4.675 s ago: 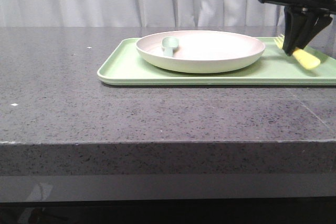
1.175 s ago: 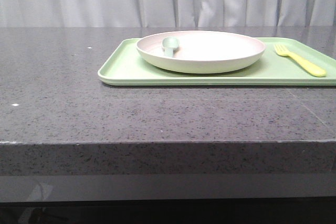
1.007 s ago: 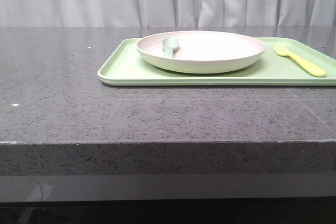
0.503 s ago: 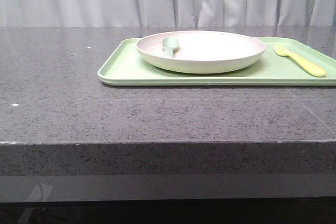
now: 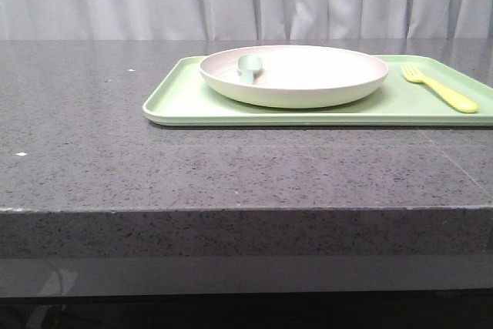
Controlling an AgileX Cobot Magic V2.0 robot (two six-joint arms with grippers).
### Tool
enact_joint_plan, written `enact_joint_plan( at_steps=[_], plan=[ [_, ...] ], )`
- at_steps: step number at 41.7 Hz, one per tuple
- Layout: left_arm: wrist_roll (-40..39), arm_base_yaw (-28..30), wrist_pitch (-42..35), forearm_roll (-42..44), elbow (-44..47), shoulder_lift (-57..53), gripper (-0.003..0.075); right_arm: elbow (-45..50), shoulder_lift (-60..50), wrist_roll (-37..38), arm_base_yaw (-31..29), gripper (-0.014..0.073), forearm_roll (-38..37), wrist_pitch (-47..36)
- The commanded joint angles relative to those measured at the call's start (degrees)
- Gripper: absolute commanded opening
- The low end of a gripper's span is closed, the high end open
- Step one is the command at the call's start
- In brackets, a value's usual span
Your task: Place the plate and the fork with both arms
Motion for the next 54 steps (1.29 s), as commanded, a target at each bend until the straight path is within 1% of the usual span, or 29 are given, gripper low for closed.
enact_joint_plan(
  at_steps=[1,4,5,9,12,54],
  plan=[
    [-0.71,0.17,-9.8,-1.19,2.01,-2.41,-0.002,-1.42,0.17,-0.02,-0.03,-0.0118,-0.87,-3.17],
    [-0.71,0.17,-12.02,-2.29,3.12,-2.72,-0.002,-1.42,0.17,-0.02,-0.03,-0.0118,-0.87,-3.17],
    [-0.71,0.17,-11.3,-2.7,2.96,-2.72,-0.002,-1.42,0.17,-0.02,-0.03,-0.0118,-0.87,-3.05],
    [-0.71,-0.38,-12.29,-2.81,2.96,-2.72,-0.002,-1.42,0.17,-0.02,-0.03,-0.0118,-0.87,-3.07],
    [-0.71,-1.1,-12.29,-2.81,2.96,-2.72,-0.002,-1.42,0.17,-0.02,-0.03,-0.0118,-0.87,-3.07],
    [-0.71,-1.1,-12.18,-2.81,2.96,-2.72,-0.002,-1.42,0.17,-0.02,-0.03,-0.0118,-0.87,-3.07]
  ],
)
